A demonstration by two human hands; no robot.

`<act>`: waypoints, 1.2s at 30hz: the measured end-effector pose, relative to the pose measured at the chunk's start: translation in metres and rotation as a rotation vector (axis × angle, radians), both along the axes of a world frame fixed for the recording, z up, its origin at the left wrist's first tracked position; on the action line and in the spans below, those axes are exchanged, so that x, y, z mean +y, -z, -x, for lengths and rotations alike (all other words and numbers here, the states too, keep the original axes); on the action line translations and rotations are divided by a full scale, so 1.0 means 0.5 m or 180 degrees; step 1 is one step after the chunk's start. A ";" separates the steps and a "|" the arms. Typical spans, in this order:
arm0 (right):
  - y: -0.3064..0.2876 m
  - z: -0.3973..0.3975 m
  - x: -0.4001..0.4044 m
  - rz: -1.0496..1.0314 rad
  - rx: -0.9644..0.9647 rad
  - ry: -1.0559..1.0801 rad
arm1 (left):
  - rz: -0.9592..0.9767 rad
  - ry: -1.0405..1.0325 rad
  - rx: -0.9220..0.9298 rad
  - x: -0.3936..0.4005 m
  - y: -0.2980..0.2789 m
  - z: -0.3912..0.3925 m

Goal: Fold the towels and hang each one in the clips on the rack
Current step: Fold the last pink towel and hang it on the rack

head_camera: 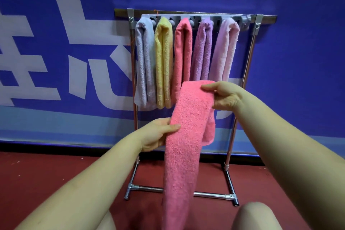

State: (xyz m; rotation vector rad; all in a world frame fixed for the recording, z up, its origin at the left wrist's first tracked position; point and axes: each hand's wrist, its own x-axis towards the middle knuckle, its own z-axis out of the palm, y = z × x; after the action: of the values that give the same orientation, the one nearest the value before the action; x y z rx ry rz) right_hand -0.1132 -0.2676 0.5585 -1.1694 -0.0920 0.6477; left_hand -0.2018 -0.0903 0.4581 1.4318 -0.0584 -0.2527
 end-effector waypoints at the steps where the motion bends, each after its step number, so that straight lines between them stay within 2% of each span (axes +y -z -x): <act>1: 0.014 -0.002 -0.003 -0.0035 0.0066 0.0061 | 0.0003 -0.0008 -0.0087 0.001 -0.009 0.005; 7: 0.152 0.001 -0.011 -0.0383 0.0900 -0.0005 | 0.0189 -0.0192 -0.0210 0.005 -0.074 -0.014; 9: 0.184 0.010 -0.008 -0.0356 0.0982 -0.0152 | 0.0163 -0.0293 -0.0132 -0.003 -0.090 -0.028; 13: 0.183 0.040 -0.001 -0.0062 0.0617 -0.0586 | 0.0003 -0.0563 0.0050 -0.015 -0.102 -0.049; 16: 0.160 0.054 0.017 0.0585 -0.0033 -0.0403 | -0.0089 -0.0720 0.0169 -0.010 -0.105 -0.058; 18: 0.150 0.058 0.033 0.0748 -0.0232 -0.0210 | -0.0060 -0.0795 0.0209 -0.001 -0.107 -0.063; 25: 0.117 0.058 0.069 0.0437 -0.0137 0.0348 | -0.0198 -0.0958 0.0674 0.019 -0.099 -0.052; 28: 0.120 0.061 0.064 0.0509 -0.0149 0.0310 | -0.0178 -0.1146 0.0584 0.021 -0.090 -0.058; 30: 0.119 0.065 0.049 0.0814 -0.0307 0.0156 | -0.0134 -0.1161 0.0482 0.015 -0.093 -0.065; 33: 0.112 0.059 0.000 0.2014 -0.0849 -0.0097 | -0.0167 -0.1053 0.0382 -0.001 -0.107 -0.071; 35: 0.109 0.050 -0.031 0.2548 -0.1200 0.0034 | -0.0247 -0.0907 0.0325 -0.009 -0.120 -0.076; 36: 0.106 0.045 -0.040 0.2541 -0.1317 0.0217 | -0.0329 -0.0813 0.0292 -0.010 -0.125 -0.080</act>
State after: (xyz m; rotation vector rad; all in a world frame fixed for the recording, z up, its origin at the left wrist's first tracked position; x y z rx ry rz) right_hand -0.1356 -0.2877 0.5052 -2.0614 -0.1487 0.3688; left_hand -0.1620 -0.0955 0.5204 1.5113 0.2142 -0.1117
